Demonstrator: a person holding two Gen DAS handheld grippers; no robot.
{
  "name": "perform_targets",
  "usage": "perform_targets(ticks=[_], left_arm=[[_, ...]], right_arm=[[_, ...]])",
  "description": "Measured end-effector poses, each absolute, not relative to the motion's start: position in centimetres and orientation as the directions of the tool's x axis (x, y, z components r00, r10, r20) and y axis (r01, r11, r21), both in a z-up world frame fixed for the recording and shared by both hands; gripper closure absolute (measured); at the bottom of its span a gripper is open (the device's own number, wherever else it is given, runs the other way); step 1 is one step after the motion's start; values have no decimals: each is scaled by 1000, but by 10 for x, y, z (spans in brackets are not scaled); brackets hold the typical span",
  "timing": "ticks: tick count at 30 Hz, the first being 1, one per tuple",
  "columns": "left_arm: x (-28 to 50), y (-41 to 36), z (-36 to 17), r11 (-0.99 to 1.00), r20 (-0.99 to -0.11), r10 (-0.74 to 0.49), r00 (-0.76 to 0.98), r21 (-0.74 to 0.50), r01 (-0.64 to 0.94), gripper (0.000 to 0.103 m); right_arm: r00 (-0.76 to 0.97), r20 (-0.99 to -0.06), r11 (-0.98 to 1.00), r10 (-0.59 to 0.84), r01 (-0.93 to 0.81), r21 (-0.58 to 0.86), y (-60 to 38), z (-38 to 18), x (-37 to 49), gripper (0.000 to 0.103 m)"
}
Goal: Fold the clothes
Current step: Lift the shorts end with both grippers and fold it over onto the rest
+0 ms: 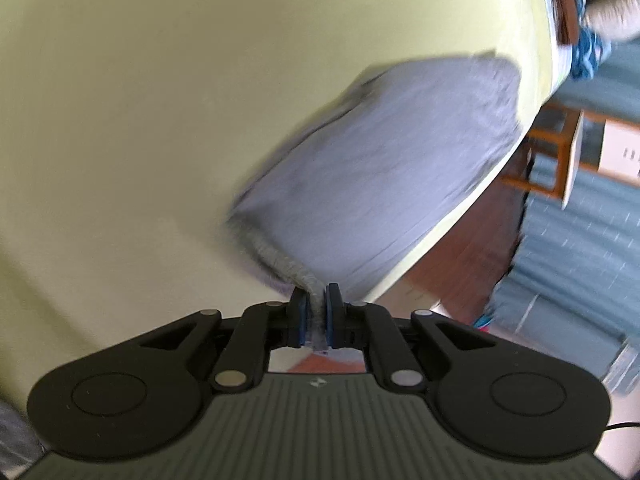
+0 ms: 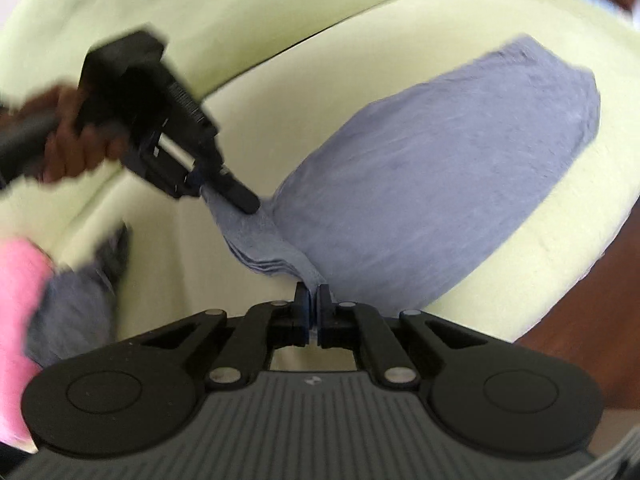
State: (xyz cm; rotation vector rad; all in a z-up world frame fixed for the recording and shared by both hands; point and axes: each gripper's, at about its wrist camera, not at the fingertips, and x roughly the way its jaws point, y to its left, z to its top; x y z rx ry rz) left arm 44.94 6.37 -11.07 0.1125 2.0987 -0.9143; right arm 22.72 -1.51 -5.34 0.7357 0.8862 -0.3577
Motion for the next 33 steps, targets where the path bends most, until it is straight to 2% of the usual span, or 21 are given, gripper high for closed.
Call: perform_targets(ticks=[6, 15, 23, 33], left_arm=[[436, -25, -121, 757, -734, -261, -627, -559, 338, 97], [415, -121, -139, 836, -778, -248, -578, -473, 277, 97], [412, -171, -142, 863, -806, -246, -539, -435, 256, 97], [419, -194, -146, 874, -823, -259, -505, -422, 241, 97]], right_arm=[[616, -786, 691, 42, 551, 468, -122, -62, 211, 101], [617, -762, 639, 198, 508, 577, -250, -105, 187, 101], [636, -736, 585, 230, 514, 627, -305, -124, 175, 101], [673, -702, 549, 230, 506, 665, -331, -129, 178, 101]])
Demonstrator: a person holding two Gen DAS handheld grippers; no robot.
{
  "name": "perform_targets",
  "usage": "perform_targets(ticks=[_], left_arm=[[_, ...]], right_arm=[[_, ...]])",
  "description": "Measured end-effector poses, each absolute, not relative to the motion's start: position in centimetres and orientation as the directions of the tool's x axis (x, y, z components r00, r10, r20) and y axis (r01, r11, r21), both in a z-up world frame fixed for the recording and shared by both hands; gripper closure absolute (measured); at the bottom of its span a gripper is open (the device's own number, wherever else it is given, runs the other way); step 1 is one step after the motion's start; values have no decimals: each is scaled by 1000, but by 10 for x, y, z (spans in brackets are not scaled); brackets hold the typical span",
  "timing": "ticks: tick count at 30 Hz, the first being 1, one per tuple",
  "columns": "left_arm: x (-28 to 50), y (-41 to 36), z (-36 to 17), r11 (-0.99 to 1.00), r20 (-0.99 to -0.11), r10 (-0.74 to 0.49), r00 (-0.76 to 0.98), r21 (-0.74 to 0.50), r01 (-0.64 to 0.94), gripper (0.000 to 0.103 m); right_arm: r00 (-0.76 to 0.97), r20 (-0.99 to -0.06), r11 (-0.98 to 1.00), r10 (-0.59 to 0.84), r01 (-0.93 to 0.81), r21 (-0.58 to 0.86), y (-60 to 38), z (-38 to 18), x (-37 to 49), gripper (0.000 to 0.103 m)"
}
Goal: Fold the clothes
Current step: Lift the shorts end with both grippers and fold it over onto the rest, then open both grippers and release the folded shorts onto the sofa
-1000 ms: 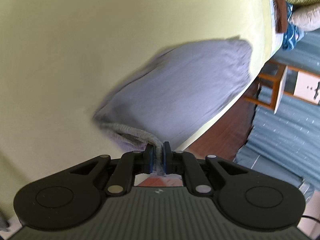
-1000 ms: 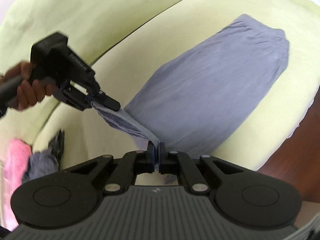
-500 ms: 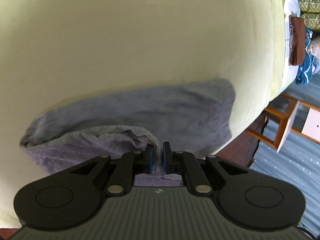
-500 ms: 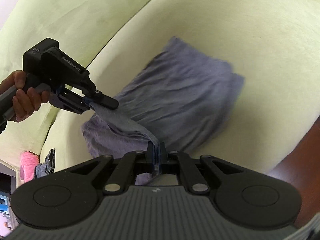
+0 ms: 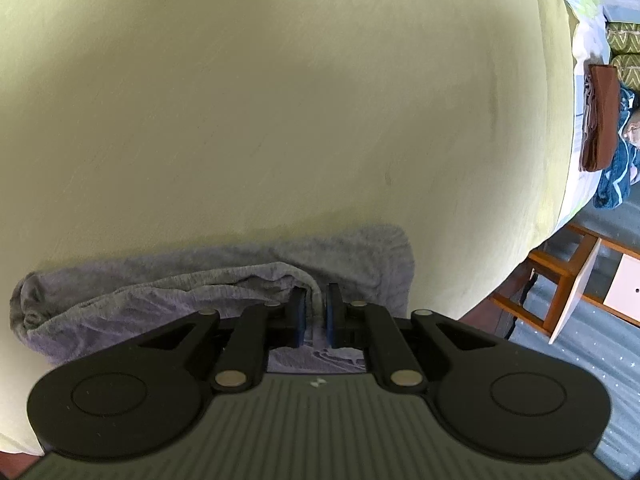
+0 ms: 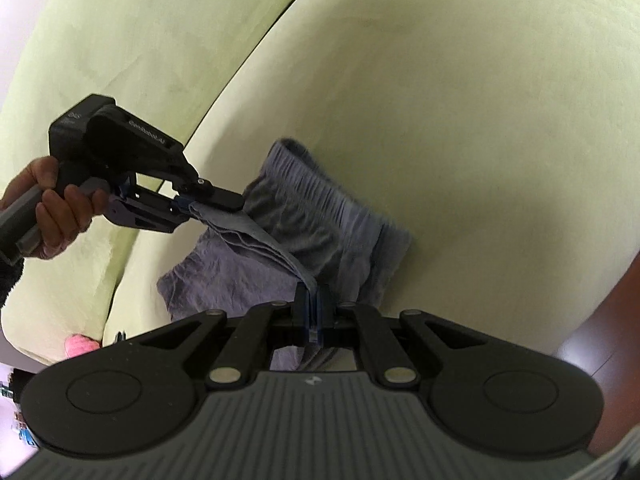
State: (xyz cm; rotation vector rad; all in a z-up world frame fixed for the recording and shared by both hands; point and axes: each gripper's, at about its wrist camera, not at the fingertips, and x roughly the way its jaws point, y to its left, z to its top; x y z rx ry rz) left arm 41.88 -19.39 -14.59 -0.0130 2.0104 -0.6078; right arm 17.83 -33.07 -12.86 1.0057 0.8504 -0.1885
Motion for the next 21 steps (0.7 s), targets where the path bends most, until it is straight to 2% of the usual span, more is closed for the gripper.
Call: perform_targets(ticks=[4, 6, 8, 10, 14, 21], left_arm=[[418, -201, -150, 874, -823, -257, -506, -422, 242, 97], [418, -202, -151, 872, -820, -262, -508, -427, 240, 92], [419, -204, -151, 867, -814, -276, -511, -440, 232, 77], [422, -203, -149, 866, -808, -300, -507, -454, 211, 65], [429, -202, -146, 870, -816, -323, -480, -455, 189, 61], [438, -179, -129, 865, -845, -356, -400, -460, 202, 61]], right_arm=[[668, -707, 537, 232, 518, 666, -338, -132, 179, 101], [664, -710, 537, 236, 520, 664, -340, -132, 179, 101], [658, -714, 538, 240, 522, 662, -342, -132, 179, 101], [654, -716, 536, 242, 525, 661, -343, -132, 178, 101], [644, -725, 530, 244, 538, 655, -344, -131, 174, 101], [634, -734, 502, 241, 566, 654, -345, -134, 171, 97]])
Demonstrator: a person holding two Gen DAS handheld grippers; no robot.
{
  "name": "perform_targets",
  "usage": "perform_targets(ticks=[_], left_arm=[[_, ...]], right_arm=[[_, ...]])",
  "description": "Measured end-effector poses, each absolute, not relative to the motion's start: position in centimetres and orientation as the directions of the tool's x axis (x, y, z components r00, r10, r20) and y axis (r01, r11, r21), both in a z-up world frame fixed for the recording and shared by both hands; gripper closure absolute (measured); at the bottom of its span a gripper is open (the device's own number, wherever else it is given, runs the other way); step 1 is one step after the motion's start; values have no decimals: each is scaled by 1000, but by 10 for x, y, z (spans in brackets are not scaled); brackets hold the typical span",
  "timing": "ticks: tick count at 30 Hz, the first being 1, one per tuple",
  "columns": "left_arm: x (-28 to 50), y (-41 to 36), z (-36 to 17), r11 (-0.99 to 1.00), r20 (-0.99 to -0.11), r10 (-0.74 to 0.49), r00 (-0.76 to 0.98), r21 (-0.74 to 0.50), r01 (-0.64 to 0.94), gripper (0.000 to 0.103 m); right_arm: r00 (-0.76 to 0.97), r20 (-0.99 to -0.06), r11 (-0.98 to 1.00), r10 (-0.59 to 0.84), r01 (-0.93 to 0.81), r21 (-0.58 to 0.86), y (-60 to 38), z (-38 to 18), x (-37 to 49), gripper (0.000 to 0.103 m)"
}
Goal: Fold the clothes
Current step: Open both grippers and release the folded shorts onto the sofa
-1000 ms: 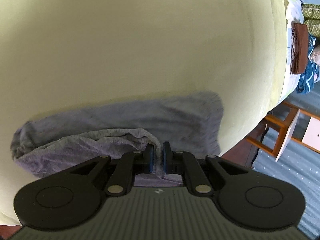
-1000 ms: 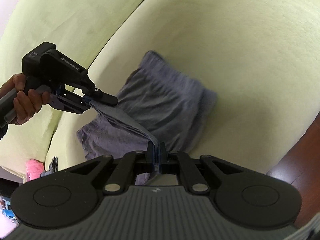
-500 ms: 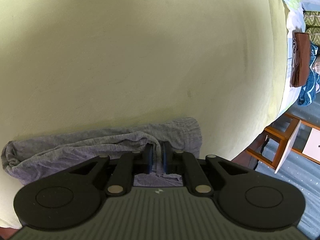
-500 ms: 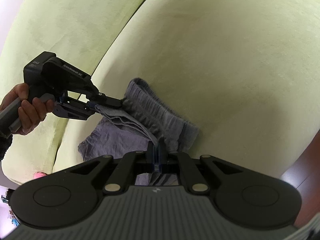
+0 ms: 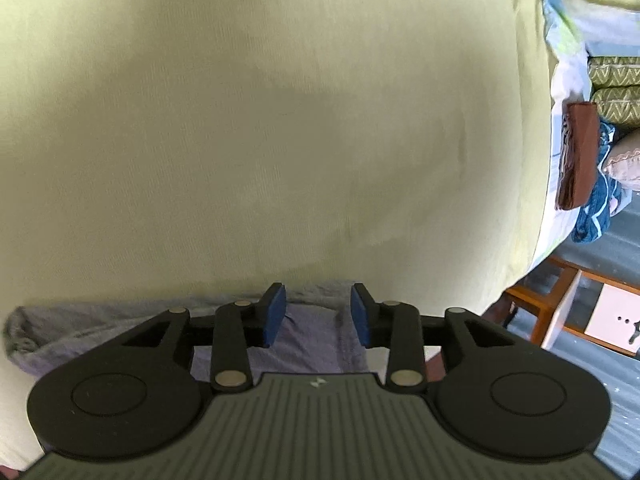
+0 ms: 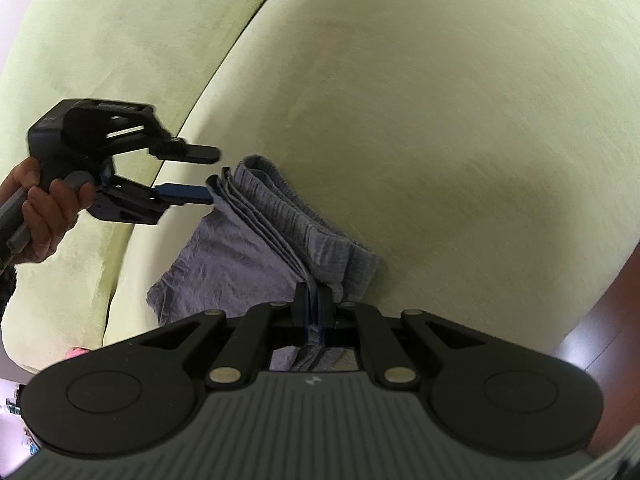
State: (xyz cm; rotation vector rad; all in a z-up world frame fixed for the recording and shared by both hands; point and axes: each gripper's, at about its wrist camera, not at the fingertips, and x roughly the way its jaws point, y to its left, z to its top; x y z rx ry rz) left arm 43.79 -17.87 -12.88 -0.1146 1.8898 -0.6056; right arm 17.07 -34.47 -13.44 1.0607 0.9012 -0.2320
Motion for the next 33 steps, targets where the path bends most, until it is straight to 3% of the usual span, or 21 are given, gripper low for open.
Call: perform_targets(ticks=[7, 10, 15, 22, 25, 33], left_arm=[[436, -91, -96, 879, -854, -386, -348, -455, 143, 61], [426, -63, -85, 885, -865, -391, -315, -447, 129, 61], [394, -25, -69, 918, -927, -284, -243, -336, 209, 60], [340, -48, -83, 894, -974, -147, -173, -206, 399, 59], [335, -53, -91, 878, -978, -155, -138, -200, 434, 59], [326, -58, -97, 923, -991, -121, -47, -130, 361, 58]], right_arm=[[639, -734, 507, 230, 564, 651, -344, -129, 164, 96], [627, -751, 546, 207, 563, 621, -343, -123, 162, 72], [575, -809, 635, 123, 581, 510, -344, -111, 151, 74], [666, -719, 749, 201, 368, 551, -333, -73, 199, 75], [669, -711, 806, 214, 290, 516, -332, -69, 225, 84], [599, -724, 801, 343, 215, 558, -361, -96, 291, 84]])
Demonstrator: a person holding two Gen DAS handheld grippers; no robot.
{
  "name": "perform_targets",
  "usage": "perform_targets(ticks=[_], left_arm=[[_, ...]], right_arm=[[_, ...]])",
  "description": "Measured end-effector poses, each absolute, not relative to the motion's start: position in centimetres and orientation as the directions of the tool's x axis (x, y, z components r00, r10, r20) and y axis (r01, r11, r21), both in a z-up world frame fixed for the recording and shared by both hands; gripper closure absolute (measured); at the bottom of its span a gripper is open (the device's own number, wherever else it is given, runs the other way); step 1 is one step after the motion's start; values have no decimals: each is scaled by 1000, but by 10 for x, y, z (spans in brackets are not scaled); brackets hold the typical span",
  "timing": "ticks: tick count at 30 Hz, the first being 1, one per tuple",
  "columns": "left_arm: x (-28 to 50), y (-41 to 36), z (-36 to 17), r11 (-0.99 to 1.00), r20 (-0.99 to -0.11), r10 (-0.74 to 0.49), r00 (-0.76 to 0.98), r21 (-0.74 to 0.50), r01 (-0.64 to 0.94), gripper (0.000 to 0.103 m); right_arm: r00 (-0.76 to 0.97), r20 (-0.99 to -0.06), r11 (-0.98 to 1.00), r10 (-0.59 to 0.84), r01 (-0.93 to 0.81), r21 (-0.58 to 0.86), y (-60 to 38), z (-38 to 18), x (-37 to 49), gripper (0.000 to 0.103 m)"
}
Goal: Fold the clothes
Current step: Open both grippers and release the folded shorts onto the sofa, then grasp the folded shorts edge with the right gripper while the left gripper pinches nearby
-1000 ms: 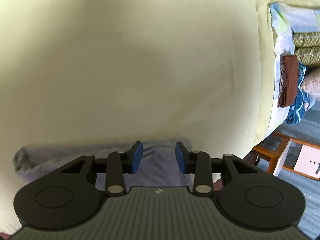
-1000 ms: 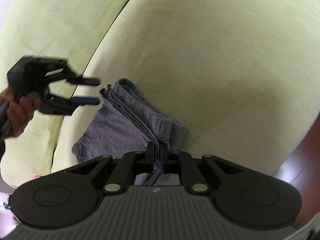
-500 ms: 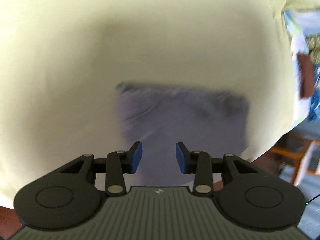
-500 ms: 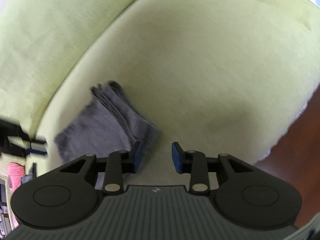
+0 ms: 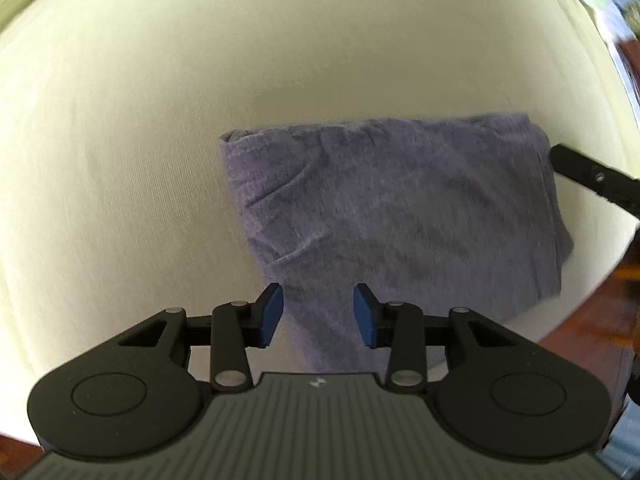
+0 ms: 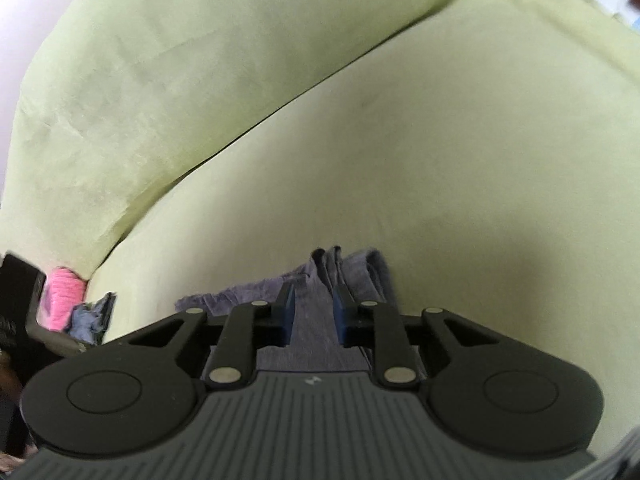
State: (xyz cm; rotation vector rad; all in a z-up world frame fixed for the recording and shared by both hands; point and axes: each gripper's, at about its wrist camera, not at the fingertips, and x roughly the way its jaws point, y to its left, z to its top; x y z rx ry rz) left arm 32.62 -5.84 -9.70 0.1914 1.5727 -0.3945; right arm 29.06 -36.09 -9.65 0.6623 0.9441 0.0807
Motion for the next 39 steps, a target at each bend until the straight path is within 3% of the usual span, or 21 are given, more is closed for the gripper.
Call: perform_targets(ticks=[8, 10, 21, 24, 26, 27, 37, 39], left_arm=[[309, -66, -103, 958, -990, -139, 0, -134, 254, 54], [308, -65, -106, 960, -990, -138, 9, -132, 247, 54], [305, -56, -108, 955, -980, -190, 60, -171, 242, 49], [303, -57, -107, 955, -979, -193, 64, -173, 240, 48], [303, -57, -106, 956, -979, -196, 64, -176, 237, 47], [303, -56, -106, 956, -978, -197, 63, -177, 236, 47], [303, -59, -102, 953, -979, -196, 52, -178, 246, 47], [301, -60, -102, 952, -979, -195, 53, -176, 251, 47]], right_arm=[[555, -714, 793, 427, 149, 591, -381, -108, 312, 81], [539, -714, 792, 446, 133, 595, -382, -110, 319, 77], [528, -714, 762, 460, 178, 622, -380, -127, 330, 77], [525, -707, 761, 474, 159, 629, -380, -129, 330, 83], [518, -713, 780, 473, 131, 612, -380, -129, 330, 98], [517, -727, 808, 451, 110, 579, -377, -128, 329, 100], [571, -706, 800, 420, 133, 584, -390, -113, 321, 103], [555, -706, 787, 439, 142, 601, -391, -113, 319, 96]])
